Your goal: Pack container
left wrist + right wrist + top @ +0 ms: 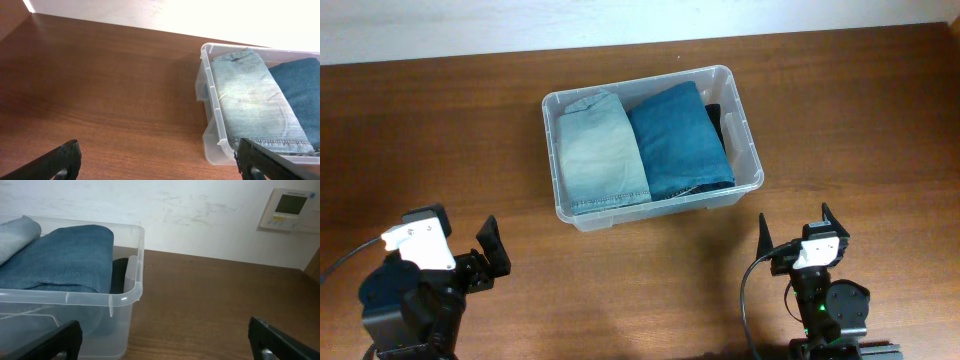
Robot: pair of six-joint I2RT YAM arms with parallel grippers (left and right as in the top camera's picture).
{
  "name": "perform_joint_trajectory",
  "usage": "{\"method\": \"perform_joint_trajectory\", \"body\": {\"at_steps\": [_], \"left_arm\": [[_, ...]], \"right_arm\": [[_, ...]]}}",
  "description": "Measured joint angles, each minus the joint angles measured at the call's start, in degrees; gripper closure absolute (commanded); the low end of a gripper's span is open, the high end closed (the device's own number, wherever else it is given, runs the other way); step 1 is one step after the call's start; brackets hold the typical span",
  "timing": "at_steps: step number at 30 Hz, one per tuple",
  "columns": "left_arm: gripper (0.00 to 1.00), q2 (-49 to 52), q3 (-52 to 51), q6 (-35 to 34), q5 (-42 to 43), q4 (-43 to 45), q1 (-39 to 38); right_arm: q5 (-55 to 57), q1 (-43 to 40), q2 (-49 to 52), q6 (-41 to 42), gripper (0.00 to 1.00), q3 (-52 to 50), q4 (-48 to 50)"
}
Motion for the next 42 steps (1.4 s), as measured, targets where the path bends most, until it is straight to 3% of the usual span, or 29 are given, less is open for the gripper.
{"method": "perform_joint_trajectory", "body": {"at_steps": [13, 18, 26, 37, 39, 42], "left_arm": [[0.01, -2.0, -0.6, 0.3, 0.0, -2.8, -0.3], [0.01, -8.7, -8.0, 0.5, -0.2, -1.9, -2.9], [0.01, -24.3, -30.9, 0.8, -0.2, 15.3, -5.7], [0.01, -32.9, -47.2, 9.0, 0.2, 45.9, -5.7], [0.01, -33.1, -49.3, 10.4, 0.2, 48.2, -5.7], [0.01, -33.1, -50.8, 11.7, 0.1, 44.7, -6.0]], "right_arm": [[0.0, 0.0, 0.0, 0.0, 0.02, 0.0, 0.0], [0.0, 0.0, 0.0, 0.0, 0.02, 0.0, 0.0], [0.0, 0.0, 0.0, 0.0, 0.02, 0.0, 0.0], [0.0, 0.0, 0.0, 0.0, 0.02, 0.0, 0.0], [0.0, 0.0, 0.0, 0.0, 0.02, 0.0, 0.0], [0.0, 0.0, 0.0, 0.0, 0.02, 0.0, 0.0]]}}
